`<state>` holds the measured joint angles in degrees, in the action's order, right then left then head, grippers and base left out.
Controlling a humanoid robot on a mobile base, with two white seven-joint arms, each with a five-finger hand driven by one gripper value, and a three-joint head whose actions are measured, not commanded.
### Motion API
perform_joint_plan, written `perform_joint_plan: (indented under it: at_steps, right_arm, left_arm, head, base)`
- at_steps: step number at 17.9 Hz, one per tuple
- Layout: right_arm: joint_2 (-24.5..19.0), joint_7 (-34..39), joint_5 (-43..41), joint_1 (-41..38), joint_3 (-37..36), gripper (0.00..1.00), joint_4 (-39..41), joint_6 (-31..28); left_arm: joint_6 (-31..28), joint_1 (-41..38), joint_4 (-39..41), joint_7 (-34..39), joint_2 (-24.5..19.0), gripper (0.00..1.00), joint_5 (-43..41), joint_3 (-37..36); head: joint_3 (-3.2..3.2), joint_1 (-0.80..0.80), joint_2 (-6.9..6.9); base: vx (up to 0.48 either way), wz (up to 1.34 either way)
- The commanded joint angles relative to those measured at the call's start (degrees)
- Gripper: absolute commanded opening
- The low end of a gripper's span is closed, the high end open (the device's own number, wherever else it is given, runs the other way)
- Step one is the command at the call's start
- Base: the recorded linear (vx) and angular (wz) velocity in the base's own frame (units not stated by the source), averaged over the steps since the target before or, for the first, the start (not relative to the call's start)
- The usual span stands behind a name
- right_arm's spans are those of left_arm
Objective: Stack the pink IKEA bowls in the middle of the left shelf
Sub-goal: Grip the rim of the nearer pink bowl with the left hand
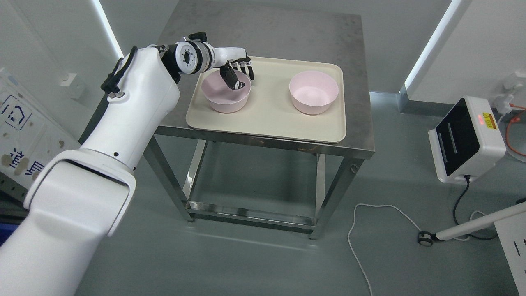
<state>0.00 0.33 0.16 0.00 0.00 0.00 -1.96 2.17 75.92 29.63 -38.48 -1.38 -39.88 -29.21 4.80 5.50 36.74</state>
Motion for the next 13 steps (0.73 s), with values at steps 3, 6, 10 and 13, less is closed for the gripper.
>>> perform_joint_plan:
  at_steps: [3,6,10,13]
  right_arm:
    - [1.00,0.02,-0.16,-1.67,-0.62,1.00,1.93,0.02]
    - [1.00,0.02,-0.16,-1.67,-0.62,1.00,1.93,0.02]
    - [1.00,0.02,-0.16,-1.67,-0.70,1.00,1.93,-0.06]
    - [1.00,0.02,-0.16,-1.67,-0.62,1.00,1.93,0.02]
  left_arm:
    - [1.69,-1.39,-0.54,0.16,0.38,0.11,0.59,2.84]
    - [3.54,-2.09,-0.63,0.07,0.38,0.01,0.59,4.69]
    - [3.72,-2.44,-0.54,0.25,0.38,0.00,0.59,6.88]
    - [3.81,-1.04,0.07,0.16,0.38,0.00,0.68,9.61]
  head:
    - [0.00,0.00,0.00]
    - [0.00,0.00,0.00]
    - [0.00,0.00,0.00]
    - [0.00,0.00,0.00]
  base:
    - [0.000,0.00]
    - [0.000,0.00]
    - [0.000,0.00]
    - [0.000,0.00]
